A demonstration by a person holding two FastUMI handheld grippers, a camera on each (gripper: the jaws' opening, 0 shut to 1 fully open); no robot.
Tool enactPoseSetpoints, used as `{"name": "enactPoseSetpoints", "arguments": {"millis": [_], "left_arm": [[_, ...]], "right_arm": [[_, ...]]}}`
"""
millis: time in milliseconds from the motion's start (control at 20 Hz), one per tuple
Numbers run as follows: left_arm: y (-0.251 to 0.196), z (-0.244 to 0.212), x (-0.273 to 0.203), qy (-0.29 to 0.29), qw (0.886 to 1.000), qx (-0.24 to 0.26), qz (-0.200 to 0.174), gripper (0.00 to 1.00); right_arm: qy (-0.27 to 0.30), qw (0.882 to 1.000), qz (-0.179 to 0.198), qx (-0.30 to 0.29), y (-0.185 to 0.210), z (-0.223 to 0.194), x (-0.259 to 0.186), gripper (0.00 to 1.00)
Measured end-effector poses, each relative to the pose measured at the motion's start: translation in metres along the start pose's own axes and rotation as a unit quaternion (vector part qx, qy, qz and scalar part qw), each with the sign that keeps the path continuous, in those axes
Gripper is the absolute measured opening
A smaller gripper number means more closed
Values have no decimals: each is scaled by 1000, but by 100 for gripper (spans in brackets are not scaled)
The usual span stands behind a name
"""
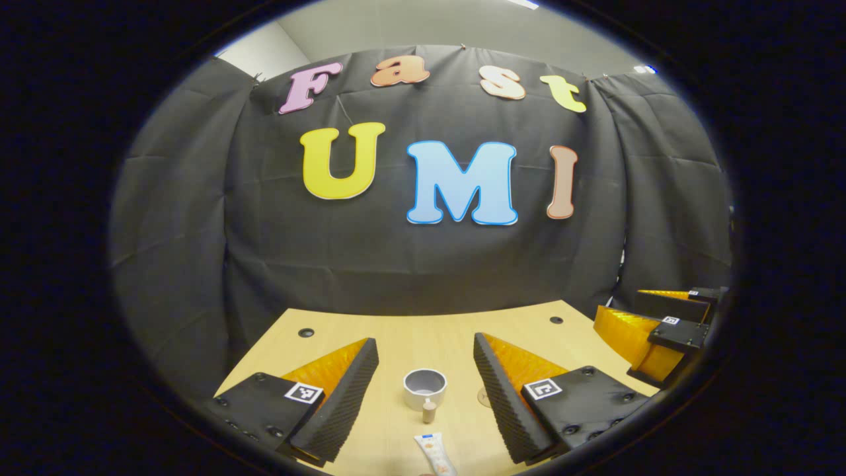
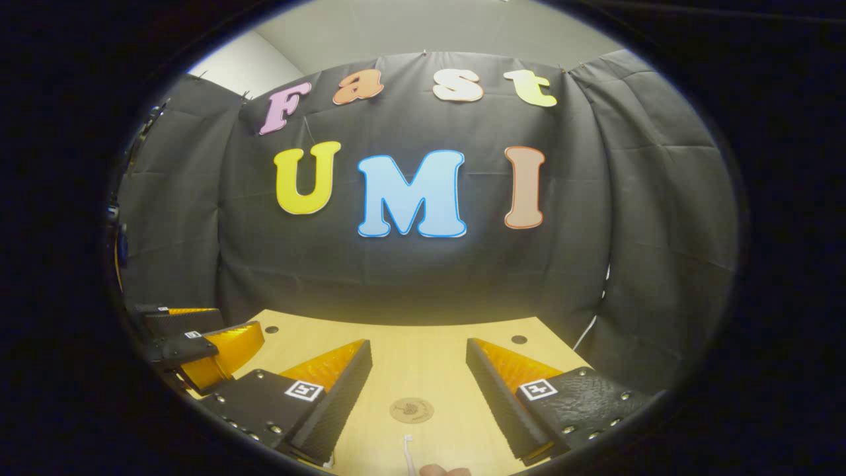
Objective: Put the toothbrush and toothpaste on the desktop into the cup, then pick up the cup and place it on the coaster on the desktop.
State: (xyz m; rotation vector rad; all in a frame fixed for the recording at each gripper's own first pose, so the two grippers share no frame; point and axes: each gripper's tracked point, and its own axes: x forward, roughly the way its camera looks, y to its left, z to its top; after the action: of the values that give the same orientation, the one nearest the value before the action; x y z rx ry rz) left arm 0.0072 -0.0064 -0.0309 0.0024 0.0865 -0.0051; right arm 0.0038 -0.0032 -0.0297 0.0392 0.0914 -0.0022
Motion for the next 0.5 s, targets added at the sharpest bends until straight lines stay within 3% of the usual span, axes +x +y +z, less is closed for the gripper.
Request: {"name": "enactPoseSetpoints", "arguments": {"millis": [250, 500], "left_arm": [[-4, -31, 3, 40, 999, 0, -11, 95], [-13, -91, 8, 117, 993, -12, -25, 95]], "right_arm": [[43, 999, -6, 5, -5, -24, 2, 92], [126, 992, 7, 7, 0, -71, 7, 92]]}}
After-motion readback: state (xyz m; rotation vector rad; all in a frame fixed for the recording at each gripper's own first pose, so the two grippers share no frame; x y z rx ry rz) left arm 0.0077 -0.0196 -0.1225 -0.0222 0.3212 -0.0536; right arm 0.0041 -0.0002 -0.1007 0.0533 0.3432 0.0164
